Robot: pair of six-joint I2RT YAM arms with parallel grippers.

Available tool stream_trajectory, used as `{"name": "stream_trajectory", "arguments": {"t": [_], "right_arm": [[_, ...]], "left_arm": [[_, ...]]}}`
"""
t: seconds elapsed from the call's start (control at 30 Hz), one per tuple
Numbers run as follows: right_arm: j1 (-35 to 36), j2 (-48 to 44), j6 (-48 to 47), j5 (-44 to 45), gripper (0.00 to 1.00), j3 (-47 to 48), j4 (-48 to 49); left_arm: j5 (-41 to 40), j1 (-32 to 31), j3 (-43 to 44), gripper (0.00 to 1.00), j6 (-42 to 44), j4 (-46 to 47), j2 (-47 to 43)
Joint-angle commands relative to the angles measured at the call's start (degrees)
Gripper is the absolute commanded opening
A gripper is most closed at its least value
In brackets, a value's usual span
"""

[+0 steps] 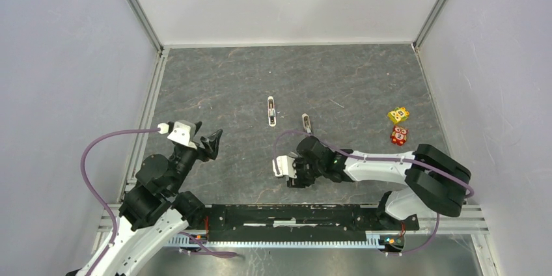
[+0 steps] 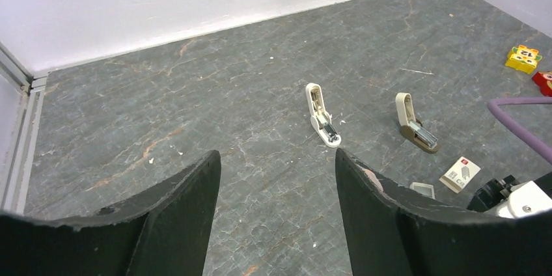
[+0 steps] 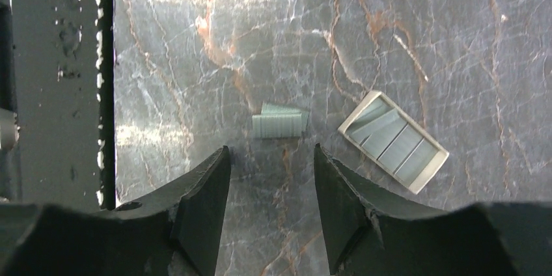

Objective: Load the staples into the stapler

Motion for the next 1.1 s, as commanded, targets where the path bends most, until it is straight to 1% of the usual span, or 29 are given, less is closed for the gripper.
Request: {"name": "stream_trajectory", "arguments": {"t": [0.0,0.33,0.6,0.73,0.87,1.07], "right_arm": [[0.01,3.10,-0.95,-1.05,0.56,3.54,1.87],[-0.05,5.77,-0.38,-1.23,0.53,6.42,-0.22],[-0.10,5.29,0.35,-1.70,0.45,6.43,-1.57],[-0.06,5.79,0.68,-1.88,0.45,6.64,-2.18],[-0.14,6.86,0.93,-1.68,0.48,7.31,-3.30],[-0.40,7.90,1.37,-1.05,0.47,8.47,-4.39]], "left_arm": [[-1.60,0.09,-0.07,0.72,3.20,2.07,-0.04],[-1.71,0.05,-0.25,0.72,3.55,2.25,-0.17],[-1.63,0.09,-0.25,0.72,3.57,2.51,0.40],[-1.56,0.07,-0.25,0.72,3.51,2.43,0.28],[-1.45,0.09,-0.25,0.72,3.47,2.42,0.19],[-1.34,0.08,-0.25,0.72,3.48,2.28,0.10]]}}
